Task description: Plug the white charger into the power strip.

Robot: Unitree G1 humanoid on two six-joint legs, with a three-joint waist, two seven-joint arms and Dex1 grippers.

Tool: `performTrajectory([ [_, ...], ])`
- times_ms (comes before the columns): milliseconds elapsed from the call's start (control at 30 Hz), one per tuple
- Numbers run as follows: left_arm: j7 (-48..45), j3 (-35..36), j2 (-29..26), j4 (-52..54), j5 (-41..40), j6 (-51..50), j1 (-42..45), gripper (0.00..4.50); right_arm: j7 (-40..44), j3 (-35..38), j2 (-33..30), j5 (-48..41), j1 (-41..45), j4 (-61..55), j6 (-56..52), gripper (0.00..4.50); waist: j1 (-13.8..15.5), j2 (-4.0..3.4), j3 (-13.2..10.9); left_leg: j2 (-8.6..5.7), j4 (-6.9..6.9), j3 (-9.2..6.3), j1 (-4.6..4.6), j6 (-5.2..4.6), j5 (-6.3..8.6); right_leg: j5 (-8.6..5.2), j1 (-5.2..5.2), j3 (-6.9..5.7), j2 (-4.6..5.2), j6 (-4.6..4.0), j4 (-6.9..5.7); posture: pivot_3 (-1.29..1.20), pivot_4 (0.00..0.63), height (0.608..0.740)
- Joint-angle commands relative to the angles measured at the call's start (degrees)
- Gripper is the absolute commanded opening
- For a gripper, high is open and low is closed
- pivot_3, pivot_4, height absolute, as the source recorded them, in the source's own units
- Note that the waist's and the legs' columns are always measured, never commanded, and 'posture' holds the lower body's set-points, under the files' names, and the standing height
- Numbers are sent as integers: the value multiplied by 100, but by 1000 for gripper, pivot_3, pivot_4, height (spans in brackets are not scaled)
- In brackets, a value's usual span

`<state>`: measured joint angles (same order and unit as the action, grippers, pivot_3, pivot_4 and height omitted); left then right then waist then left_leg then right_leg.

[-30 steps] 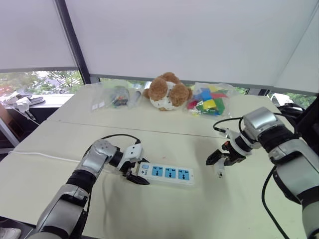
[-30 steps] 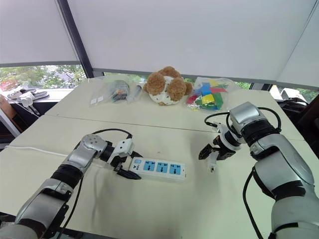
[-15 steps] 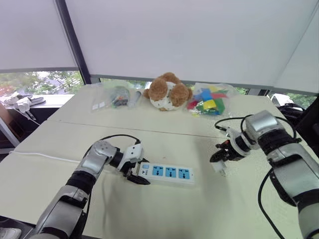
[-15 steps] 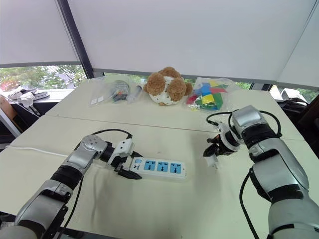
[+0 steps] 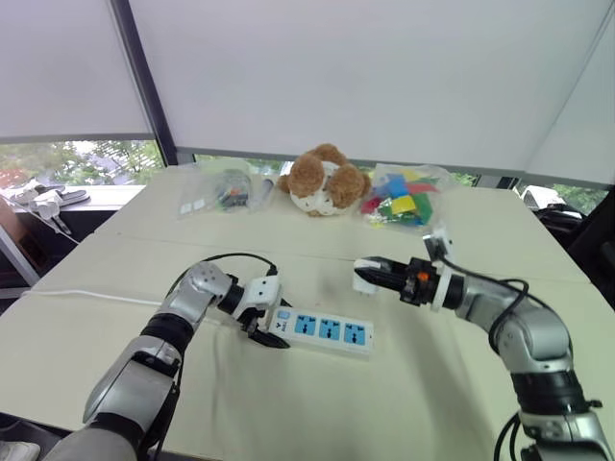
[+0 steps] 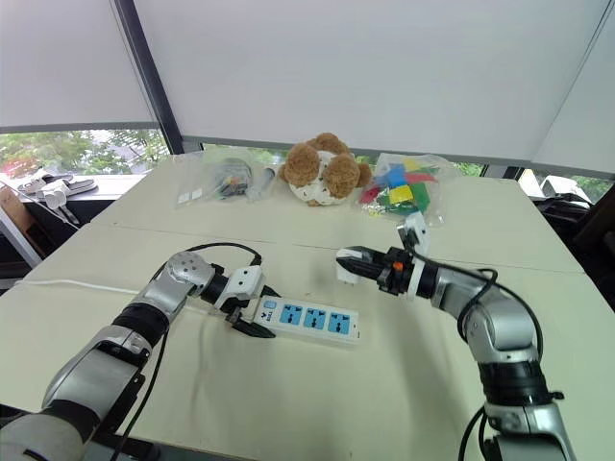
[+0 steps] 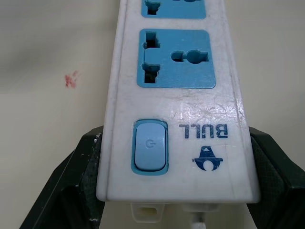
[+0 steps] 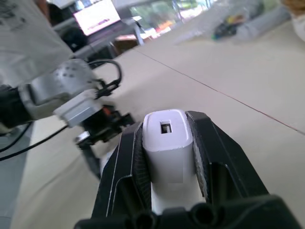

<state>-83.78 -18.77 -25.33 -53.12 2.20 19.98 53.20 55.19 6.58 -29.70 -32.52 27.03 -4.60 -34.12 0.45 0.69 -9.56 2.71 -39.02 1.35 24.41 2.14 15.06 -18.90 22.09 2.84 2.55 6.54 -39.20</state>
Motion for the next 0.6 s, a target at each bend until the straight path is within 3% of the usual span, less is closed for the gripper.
performTrajectory([
  [33, 261, -89, -149, -289, 371, 265, -88, 3065, 217, -70, 255, -123, -224, -202, 525, 795, -17, 0, 0, 2, 0, -1, -4, 0, 0, 0, -4, 0, -3, 0, 0, 0, 150, 739],
  [267, -272, -79, -140, -404, 214, 132, -84, 3065, 471, -557, 559, 348, -519, 141, 1480, 795, -93, -1, 1, 5, 2, -4, -11, 0, 0, 0, -9, 0, -9, 0, -1, 0, 150, 739],
  [600, -402, -43, -141, -778, 314, 212, 0, 3065, 897, -668, 673, 638, -421, 1292, 2514, 795, -144, -2, 1, 5, 15, -4, -13, -2, 1, -1, -3, 1, -10, 0, -1, 0, 150, 739],
])
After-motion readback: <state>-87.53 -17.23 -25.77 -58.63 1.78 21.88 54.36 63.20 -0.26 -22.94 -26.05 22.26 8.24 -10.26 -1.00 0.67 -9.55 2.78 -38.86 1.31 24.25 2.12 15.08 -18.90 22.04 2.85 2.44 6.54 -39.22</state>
